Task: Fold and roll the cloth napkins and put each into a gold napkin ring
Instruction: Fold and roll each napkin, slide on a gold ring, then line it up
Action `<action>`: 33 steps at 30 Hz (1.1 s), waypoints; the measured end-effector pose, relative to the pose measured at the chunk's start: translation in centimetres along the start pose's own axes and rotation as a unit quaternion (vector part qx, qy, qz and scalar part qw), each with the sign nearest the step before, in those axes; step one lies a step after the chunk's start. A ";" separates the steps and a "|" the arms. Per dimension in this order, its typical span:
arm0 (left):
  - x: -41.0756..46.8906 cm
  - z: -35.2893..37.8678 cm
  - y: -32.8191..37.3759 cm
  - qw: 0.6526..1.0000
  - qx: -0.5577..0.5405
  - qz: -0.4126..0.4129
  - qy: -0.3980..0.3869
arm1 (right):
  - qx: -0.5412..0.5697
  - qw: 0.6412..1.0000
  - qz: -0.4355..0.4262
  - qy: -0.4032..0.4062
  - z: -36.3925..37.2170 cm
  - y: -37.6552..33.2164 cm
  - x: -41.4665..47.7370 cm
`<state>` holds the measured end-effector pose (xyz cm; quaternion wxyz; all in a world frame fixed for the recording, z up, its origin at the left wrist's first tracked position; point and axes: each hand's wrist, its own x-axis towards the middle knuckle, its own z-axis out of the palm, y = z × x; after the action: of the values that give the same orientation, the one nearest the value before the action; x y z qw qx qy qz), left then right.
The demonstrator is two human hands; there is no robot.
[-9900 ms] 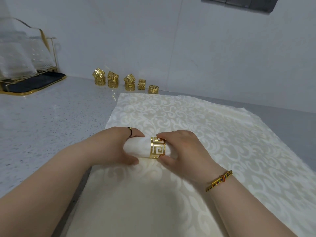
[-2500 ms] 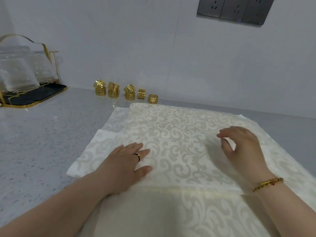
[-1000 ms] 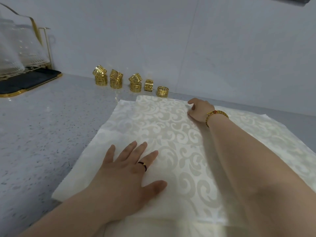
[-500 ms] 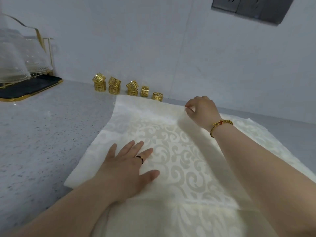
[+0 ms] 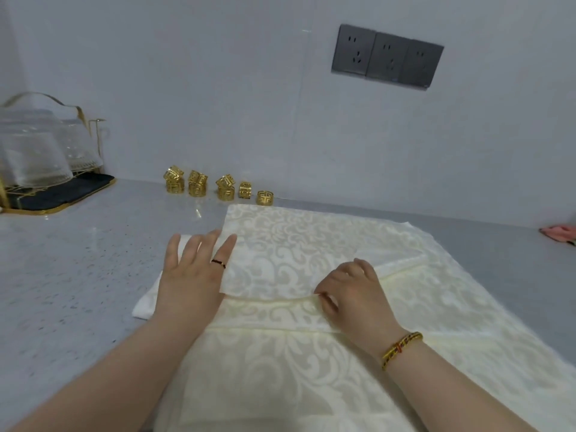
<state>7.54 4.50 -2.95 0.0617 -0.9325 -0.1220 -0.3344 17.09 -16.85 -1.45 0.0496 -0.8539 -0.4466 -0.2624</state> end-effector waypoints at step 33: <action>-3.5 -2.4 -2.3 0.965 -0.120 -0.093 -0.214 | -0.014 0.963 0.217 -0.159 -5.3 2.6 -2.1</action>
<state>2.83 5.60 -3.29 -0.1099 -0.9674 -0.1775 -0.1435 16.03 -21.59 2.42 0.0217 -0.9616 -0.2491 -0.1128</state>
